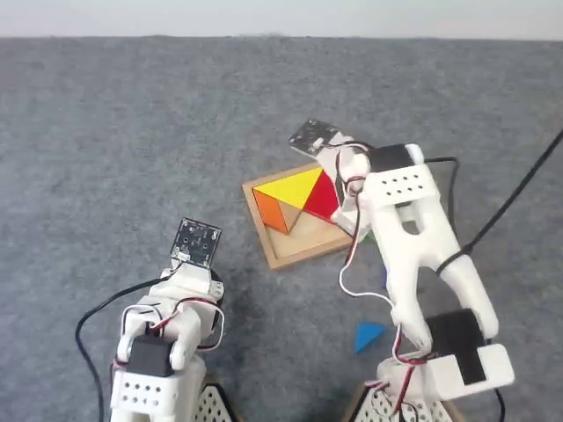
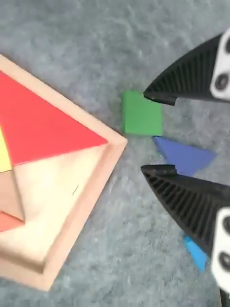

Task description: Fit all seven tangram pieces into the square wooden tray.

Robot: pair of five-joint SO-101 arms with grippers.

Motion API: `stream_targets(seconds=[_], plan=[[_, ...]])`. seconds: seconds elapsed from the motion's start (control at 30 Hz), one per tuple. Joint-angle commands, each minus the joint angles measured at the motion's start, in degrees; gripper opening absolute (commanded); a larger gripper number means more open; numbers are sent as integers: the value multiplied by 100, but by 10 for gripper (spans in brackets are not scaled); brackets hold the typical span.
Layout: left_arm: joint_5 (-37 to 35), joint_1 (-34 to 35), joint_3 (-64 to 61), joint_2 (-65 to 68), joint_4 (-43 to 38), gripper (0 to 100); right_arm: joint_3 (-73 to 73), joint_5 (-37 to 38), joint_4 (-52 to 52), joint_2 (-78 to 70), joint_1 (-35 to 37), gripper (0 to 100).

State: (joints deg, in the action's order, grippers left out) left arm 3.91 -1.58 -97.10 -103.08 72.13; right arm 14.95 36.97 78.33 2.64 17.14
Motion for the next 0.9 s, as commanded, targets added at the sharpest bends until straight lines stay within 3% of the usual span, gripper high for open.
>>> stream_targets(seconds=[0.0, 0.2, 0.37, 0.63, 0.87], plan=[[18, 26, 57, -105, 18, 19, -167, 466, 31, -286, -295, 214], [18, 26, 57, -105, 18, 19, -255, 642, -532, -1411, -769, 221], [18, 26, 57, -105, 18, 19, -264, 615, -971, -1824, -796, 289], [18, 26, 57, -105, 18, 19, -255, 607, -1112, -2123, -796, 286], [18, 26, 57, -105, 18, 19, -273, 273, -1112, -2202, -804, 125]])
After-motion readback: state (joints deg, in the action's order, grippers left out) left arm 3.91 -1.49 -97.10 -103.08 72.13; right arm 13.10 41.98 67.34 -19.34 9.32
